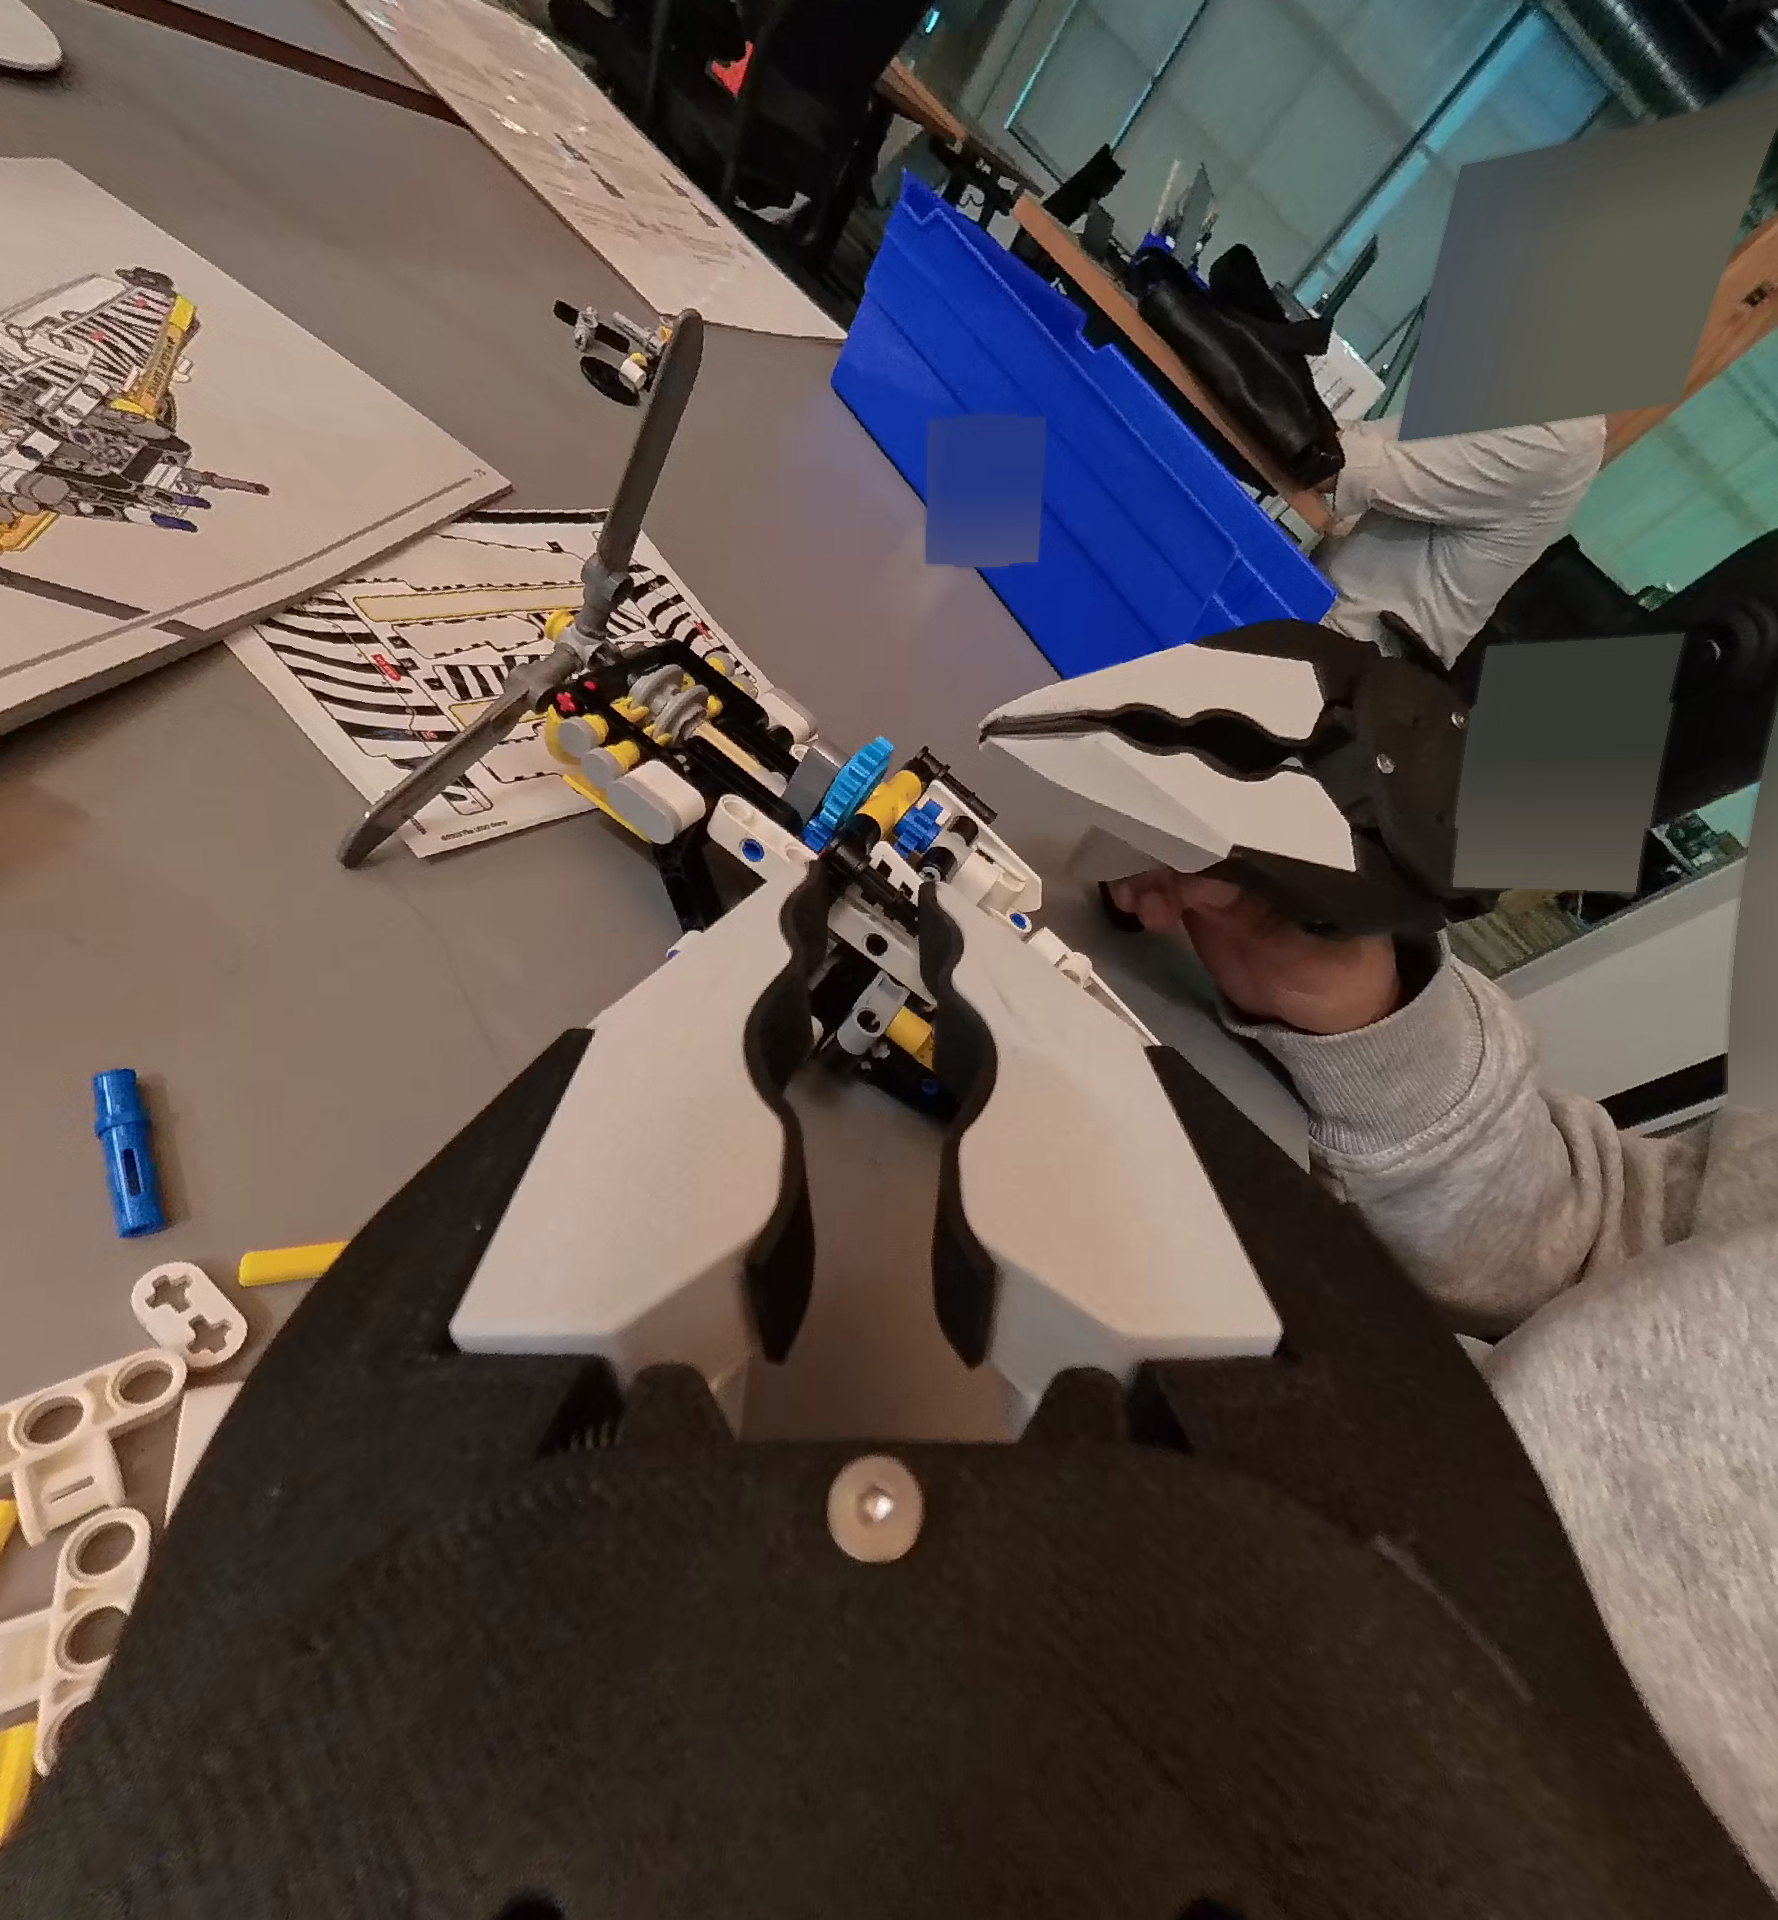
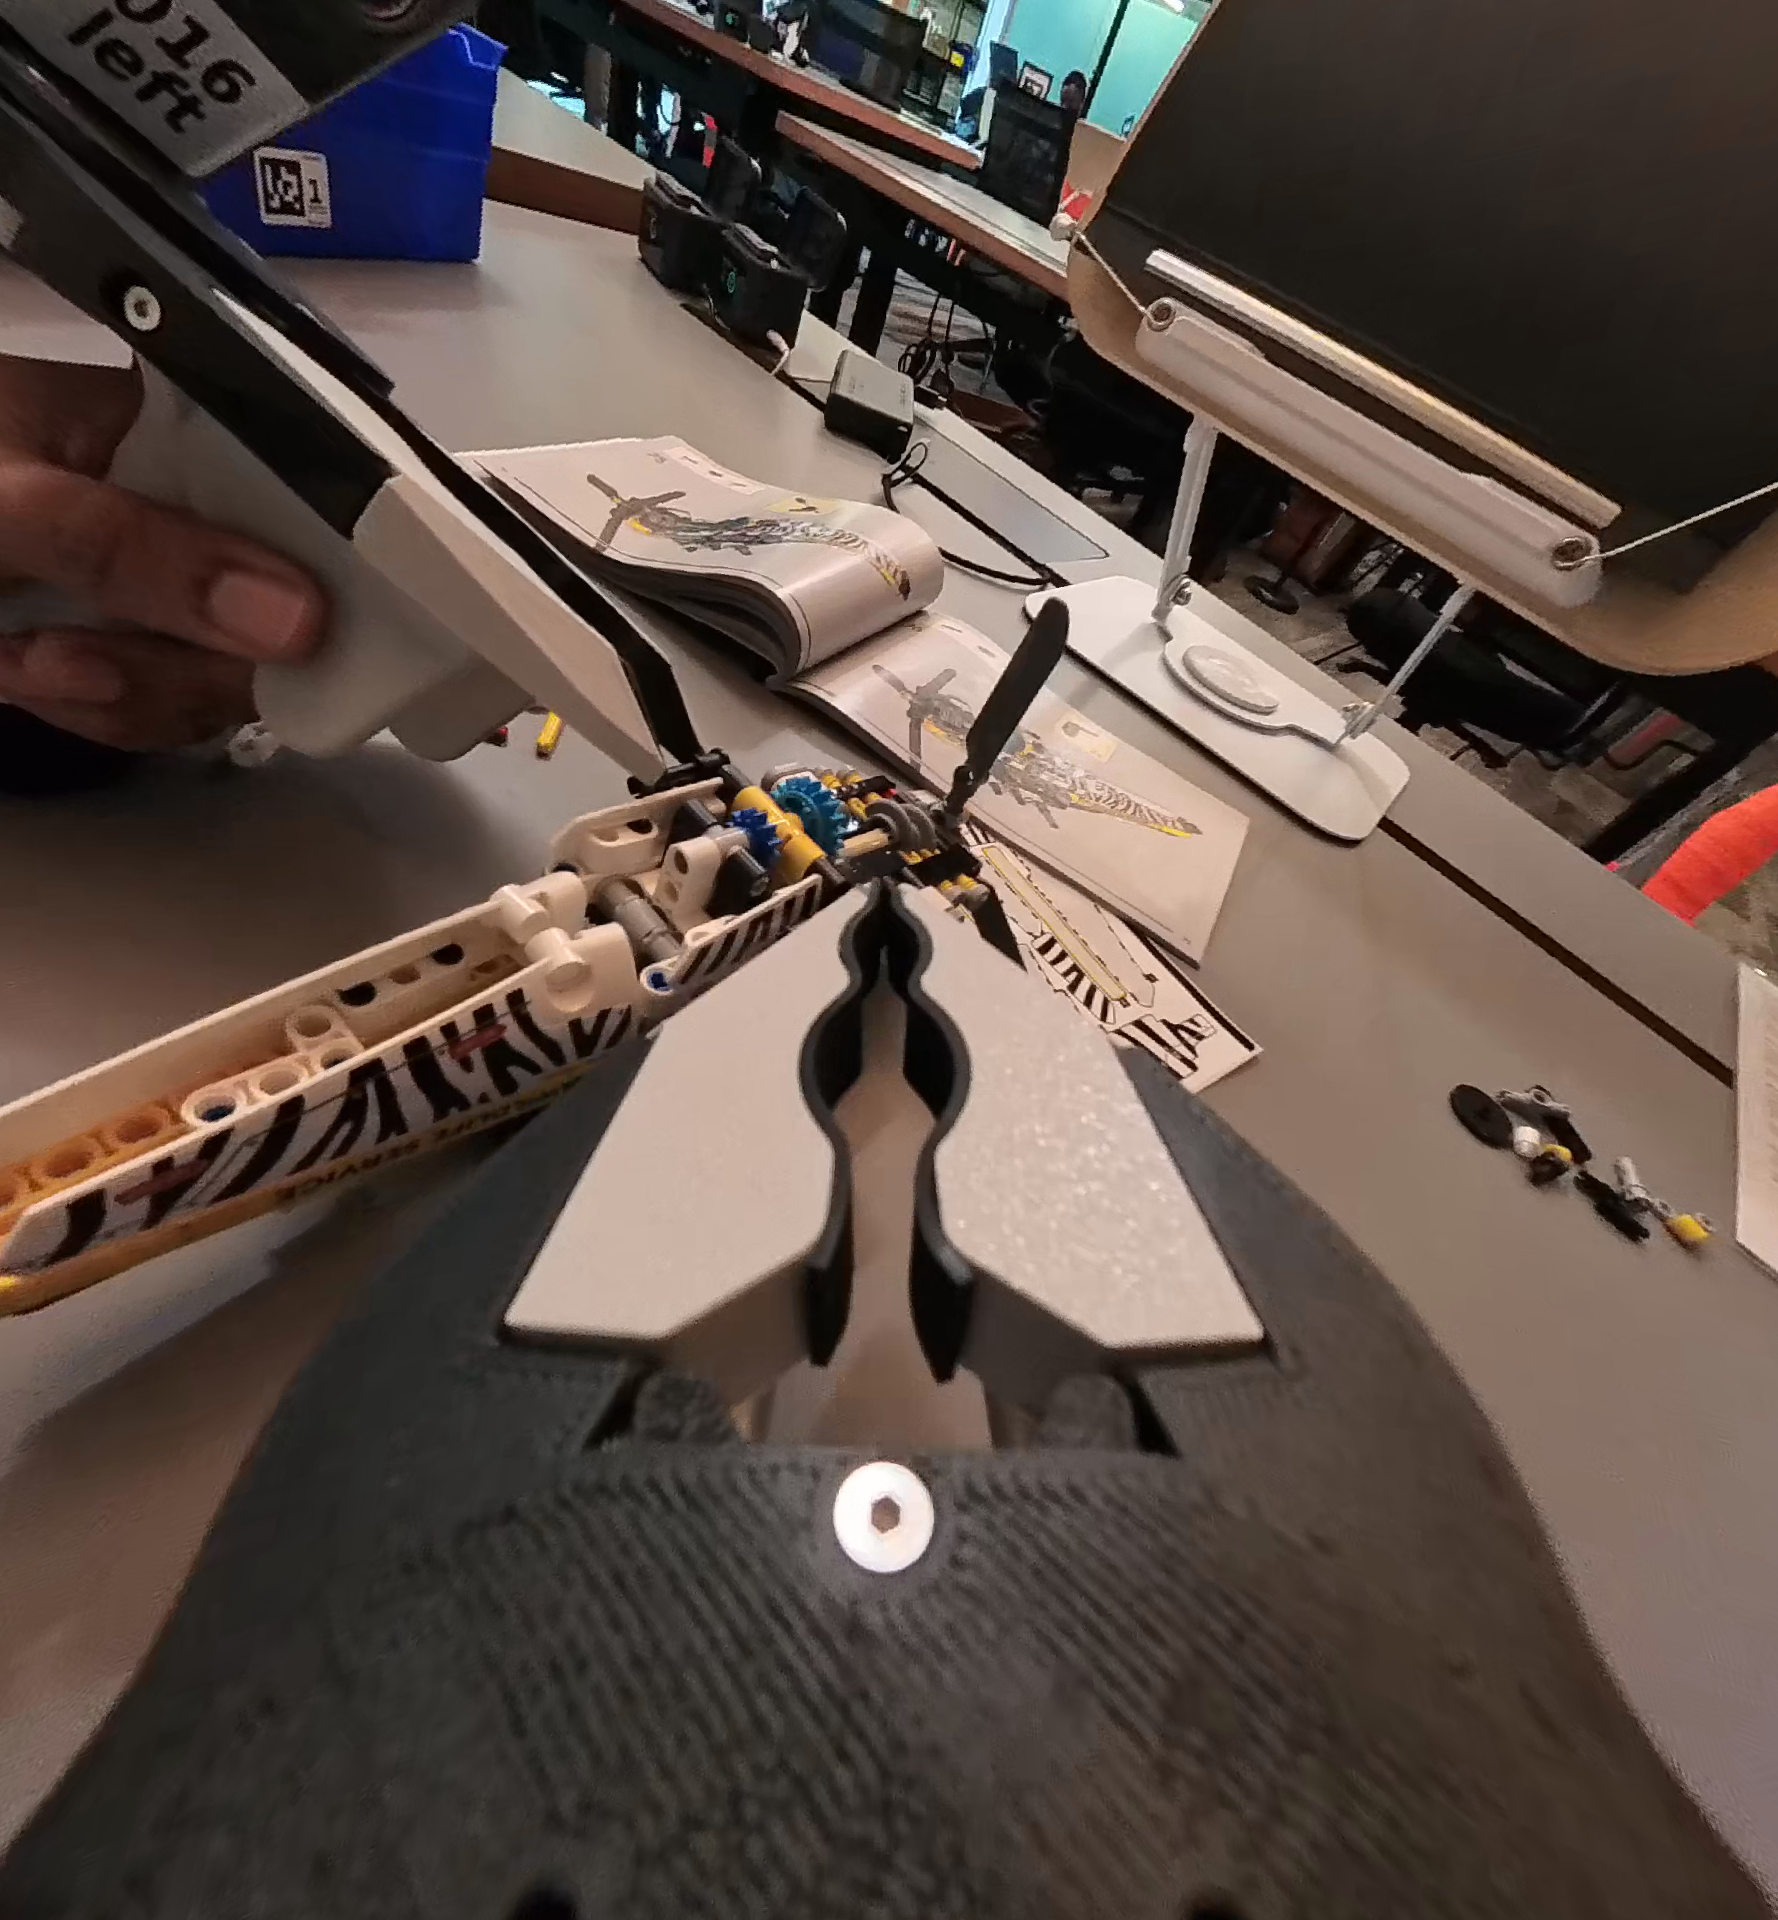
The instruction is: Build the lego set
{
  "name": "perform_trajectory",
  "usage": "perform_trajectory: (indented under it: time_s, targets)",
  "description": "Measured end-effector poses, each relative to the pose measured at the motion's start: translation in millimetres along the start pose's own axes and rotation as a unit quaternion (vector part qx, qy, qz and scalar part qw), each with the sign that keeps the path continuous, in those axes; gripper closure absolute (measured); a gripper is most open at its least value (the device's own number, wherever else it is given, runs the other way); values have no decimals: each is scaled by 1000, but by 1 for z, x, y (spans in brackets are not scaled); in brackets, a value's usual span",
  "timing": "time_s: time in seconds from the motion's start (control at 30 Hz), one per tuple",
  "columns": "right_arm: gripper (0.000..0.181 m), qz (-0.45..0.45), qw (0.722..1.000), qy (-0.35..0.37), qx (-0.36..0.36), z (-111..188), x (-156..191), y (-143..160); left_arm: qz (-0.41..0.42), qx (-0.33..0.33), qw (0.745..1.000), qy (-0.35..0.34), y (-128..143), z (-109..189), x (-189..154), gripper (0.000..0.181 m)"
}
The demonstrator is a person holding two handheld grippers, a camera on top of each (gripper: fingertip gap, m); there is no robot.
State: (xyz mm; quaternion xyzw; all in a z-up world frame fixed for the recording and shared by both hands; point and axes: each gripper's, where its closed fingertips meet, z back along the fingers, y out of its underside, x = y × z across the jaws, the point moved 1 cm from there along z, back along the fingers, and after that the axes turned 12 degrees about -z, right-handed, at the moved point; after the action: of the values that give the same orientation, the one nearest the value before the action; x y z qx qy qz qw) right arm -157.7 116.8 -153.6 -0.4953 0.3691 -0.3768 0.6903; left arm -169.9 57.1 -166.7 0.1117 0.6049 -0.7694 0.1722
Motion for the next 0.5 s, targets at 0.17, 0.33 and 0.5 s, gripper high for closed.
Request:
perform_trajectory:
  time_s: [0.17,0.33,0.5]
  targets:
    - [181,18,1000,0,9,-2,4,3,2,0,1000,2,0,0,0,167]
    - [181,28,1000,5,13,-2,3,4,10,3,1000,7,1,0,0,166]
    - [181,21,1000,5,7,-1,2,3,2,2,1000,0,1,0,0,166]
